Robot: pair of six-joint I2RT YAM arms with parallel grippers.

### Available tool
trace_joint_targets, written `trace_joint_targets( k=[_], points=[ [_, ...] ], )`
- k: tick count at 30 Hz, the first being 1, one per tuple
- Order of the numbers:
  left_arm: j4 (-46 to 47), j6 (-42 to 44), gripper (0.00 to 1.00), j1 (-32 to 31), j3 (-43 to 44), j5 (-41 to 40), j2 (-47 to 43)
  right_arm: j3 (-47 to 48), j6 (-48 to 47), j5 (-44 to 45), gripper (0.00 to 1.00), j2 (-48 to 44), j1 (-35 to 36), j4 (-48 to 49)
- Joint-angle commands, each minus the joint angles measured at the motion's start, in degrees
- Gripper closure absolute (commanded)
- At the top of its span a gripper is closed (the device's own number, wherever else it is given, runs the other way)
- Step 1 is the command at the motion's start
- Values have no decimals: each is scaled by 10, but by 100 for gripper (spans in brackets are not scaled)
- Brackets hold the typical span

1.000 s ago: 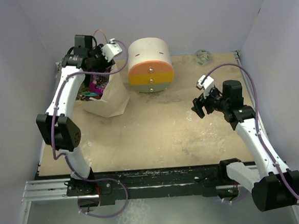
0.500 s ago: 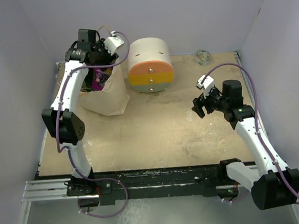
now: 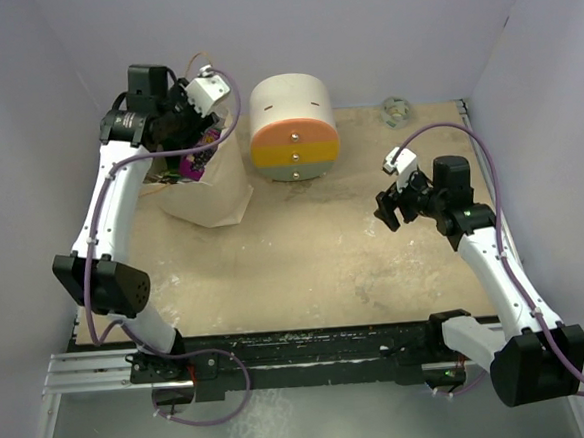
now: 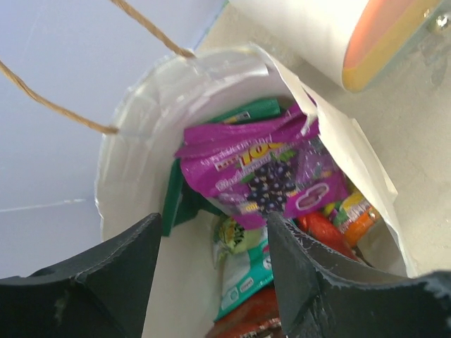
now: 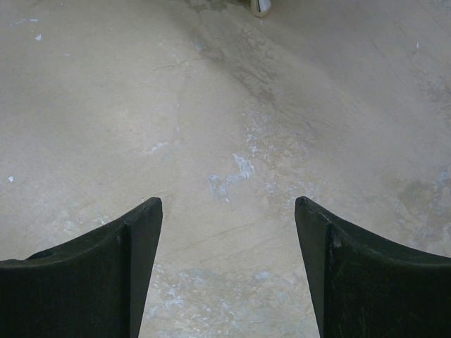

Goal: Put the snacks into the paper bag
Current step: Place the snack in the paper bag, then reset both arms

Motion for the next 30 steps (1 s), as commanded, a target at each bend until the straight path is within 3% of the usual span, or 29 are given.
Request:
trace_joint_targets(
  k=[1,7,12,17,30],
  points=[
    [-5,-18,34,-2,-32,-31,-60,5,-5,1,22,-9,-3,4],
    [79,-75,17,9,-104,-65,-142,36,4,14,20,-2,-3,-3],
    [131,-159,1,67,-134,-62,-184,105,20,57,13,25,-3,-19],
    [165,-235,1,119,-158,-34,-222,166,61,117,1,50,-3,-23],
    [215,-259,1,126,-206,-73,-312,228,138,233,0,51,-3,-18]
  ],
)
